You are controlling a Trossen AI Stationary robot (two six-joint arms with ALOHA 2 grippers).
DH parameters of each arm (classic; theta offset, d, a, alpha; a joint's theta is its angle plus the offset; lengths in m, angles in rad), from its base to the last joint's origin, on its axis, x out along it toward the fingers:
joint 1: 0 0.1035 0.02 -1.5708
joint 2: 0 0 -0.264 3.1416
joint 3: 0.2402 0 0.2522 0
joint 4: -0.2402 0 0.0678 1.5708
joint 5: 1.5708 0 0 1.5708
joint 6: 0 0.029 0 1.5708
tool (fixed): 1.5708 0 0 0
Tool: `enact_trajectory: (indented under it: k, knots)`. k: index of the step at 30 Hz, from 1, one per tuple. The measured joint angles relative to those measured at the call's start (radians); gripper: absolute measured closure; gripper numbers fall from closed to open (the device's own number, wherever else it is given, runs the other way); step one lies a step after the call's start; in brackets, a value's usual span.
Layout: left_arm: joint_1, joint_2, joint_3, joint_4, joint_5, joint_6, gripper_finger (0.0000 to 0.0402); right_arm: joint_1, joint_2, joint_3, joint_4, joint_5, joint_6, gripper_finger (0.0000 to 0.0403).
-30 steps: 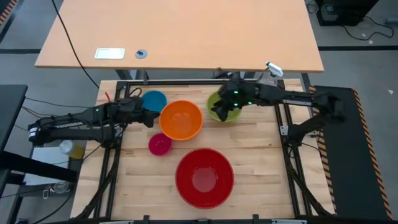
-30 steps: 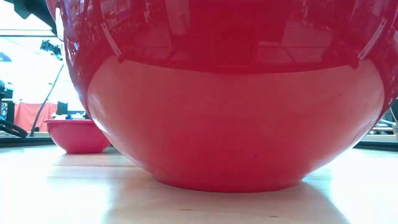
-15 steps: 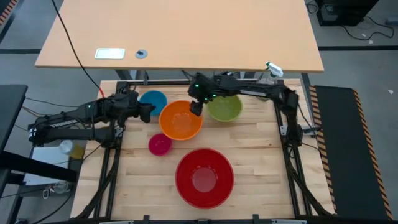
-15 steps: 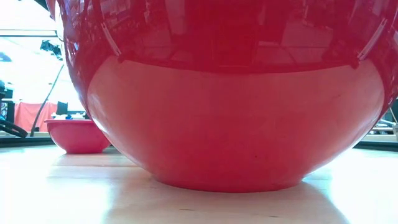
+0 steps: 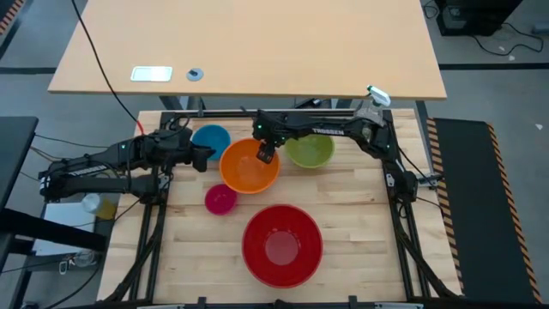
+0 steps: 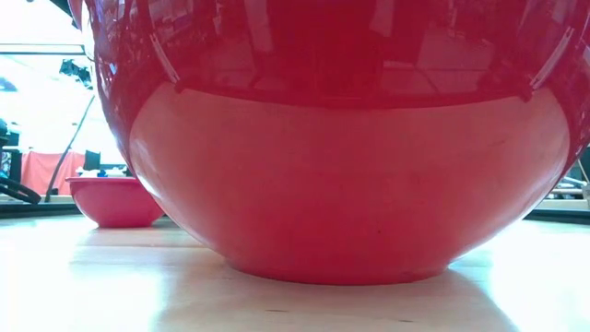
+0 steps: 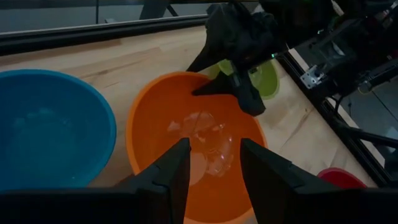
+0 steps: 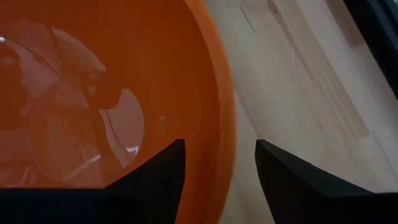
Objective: Nest bowls inside each other
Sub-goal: Stack the orange bowl on top of the red bowl
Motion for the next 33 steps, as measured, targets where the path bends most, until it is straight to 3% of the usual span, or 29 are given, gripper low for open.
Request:
enact_trajectory:
  k: [7,15,26,33]
  knots:
    - [0.0,0.0,0.0,-0.005,0.009,0.001,0.0257,0.014,0.008,0.0,0.012,0.072,-0.002,0.0279]
    - [0.0,0.0,0.0,-0.007,0.009,0.013,0.0257,0.013,0.006,0.006,0.021,0.04,0.039,0.0376]
    - [0.0,0.0,0.0,-0.019,0.009,0.039,0.0257,0.01,-0.001,0.001,0.01,0.021,0.083,0.0377]
    - [0.0,0.0,0.0,-0.022,0.012,0.039,0.0257,-0.006,-0.077,-0.004,-0.019,0.026,0.092,0.0383]
